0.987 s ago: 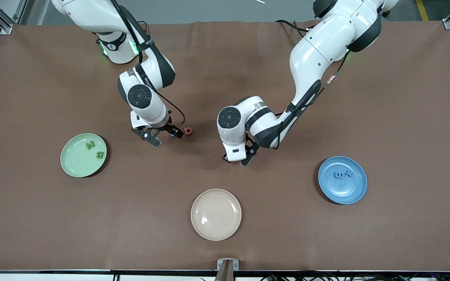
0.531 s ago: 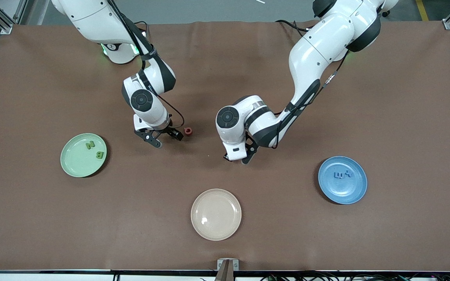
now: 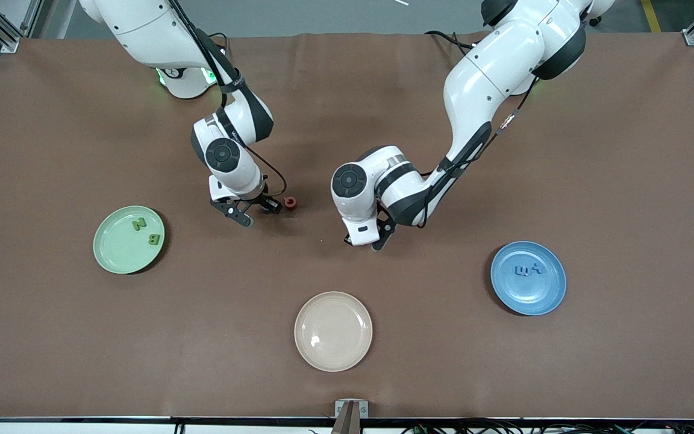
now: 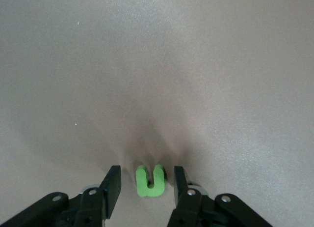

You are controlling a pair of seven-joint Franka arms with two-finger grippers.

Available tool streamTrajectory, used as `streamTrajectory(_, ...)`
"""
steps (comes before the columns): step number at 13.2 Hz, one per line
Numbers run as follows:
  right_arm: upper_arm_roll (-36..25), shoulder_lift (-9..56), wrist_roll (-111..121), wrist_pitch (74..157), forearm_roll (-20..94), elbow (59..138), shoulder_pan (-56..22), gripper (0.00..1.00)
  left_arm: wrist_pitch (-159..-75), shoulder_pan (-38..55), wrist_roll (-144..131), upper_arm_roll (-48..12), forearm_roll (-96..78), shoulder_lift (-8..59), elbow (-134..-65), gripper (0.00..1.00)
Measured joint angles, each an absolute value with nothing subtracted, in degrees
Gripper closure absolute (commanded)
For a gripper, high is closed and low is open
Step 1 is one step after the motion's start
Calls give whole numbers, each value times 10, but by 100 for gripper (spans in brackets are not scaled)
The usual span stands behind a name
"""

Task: Sort upper and lower case letters into plates
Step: 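Grasp the green u with the left gripper while the right gripper grasps blue C, then drop the u on the blue plate while the right gripper drops C on green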

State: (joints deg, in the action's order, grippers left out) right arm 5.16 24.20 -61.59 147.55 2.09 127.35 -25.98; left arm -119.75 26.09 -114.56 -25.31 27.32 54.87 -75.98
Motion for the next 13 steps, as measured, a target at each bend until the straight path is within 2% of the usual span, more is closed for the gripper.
streamTrajectory(2,52,244,-616,1476,21,1274,-262,43,-1197,261,-1146,-253,273,549,-761,66)
streamTrajectory(3,52,244,-616,1476,21,1274,-262,44,-1197,261,-1146,-253,273,549,-762,76)
streamTrajectory(4,52,244,-616,1477,21,1273,-263,46,-1197,261,-1146,-253,273,549,-762,93)
streamTrajectory(5,52,244,-616,1478,21,1273,-265,49,-1197,261,-1146,-253,273,549,-762,99)
streamTrajectory(9,52,244,-616,1480,21,1273,-268,56,-1184,256,-1146,-253,273,543,-758,100)
streamTrajectory(13,52,244,-616,1484,21,1271,-269,77,-1138,238,-1146,-253,273,495,-753,100)
